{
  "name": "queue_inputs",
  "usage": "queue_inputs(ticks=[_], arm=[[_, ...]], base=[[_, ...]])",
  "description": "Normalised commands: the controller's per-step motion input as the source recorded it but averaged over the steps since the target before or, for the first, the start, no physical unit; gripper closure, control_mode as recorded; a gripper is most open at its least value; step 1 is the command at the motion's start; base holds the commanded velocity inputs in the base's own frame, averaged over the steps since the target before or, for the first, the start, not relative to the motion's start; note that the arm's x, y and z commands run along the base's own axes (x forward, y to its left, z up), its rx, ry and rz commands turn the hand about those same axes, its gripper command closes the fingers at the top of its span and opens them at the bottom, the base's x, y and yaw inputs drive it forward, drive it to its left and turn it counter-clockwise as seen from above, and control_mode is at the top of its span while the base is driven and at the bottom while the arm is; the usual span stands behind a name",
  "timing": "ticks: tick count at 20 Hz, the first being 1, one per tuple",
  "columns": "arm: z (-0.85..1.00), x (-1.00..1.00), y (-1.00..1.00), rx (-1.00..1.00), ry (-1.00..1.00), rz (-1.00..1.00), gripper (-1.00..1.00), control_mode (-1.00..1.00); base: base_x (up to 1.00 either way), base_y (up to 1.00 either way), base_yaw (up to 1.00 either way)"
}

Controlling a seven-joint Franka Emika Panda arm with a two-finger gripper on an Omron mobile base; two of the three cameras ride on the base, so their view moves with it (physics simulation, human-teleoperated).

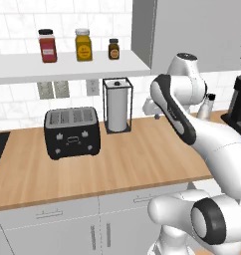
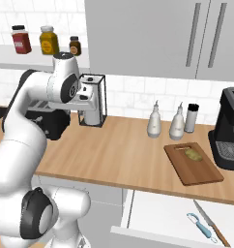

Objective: Place the appropriate cutting tool for cutting the potato skin on the cutting board.

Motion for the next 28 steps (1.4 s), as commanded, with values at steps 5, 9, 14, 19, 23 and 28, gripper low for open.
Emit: queue_inputs(ticks=[5, 9, 14, 19, 23, 28], arm=[[-0.02, -0.13, -0.03, -0.01, 0.00, 0.00, -1.00, -1.00], [-0.16, -0.71, -0.52, 0.00, -0.14, -0.02, -1.00, -1.00], [-0.15, -1.00, -1.00, 0.00, -0.09, -0.06, -1.00, -1.00], [-0.07, -0.65, -1.00, 0.00, 0.00, -0.05, -1.00, -1.00], [-0.09, -0.34, -1.00, 0.00, 0.05, -0.02, -1.00, -1.00], [-0.13, -0.27, -0.96, 0.00, 0.05, -0.02, -1.00, -1.00]], base=[[0.00, 0.00, 0.00], [0.00, 0.00, 0.00], [0.00, 0.00, 0.00], [0.00, 0.00, 0.00], [0.00, 0.00, 0.00], [0.00, 0.00, 0.00]])
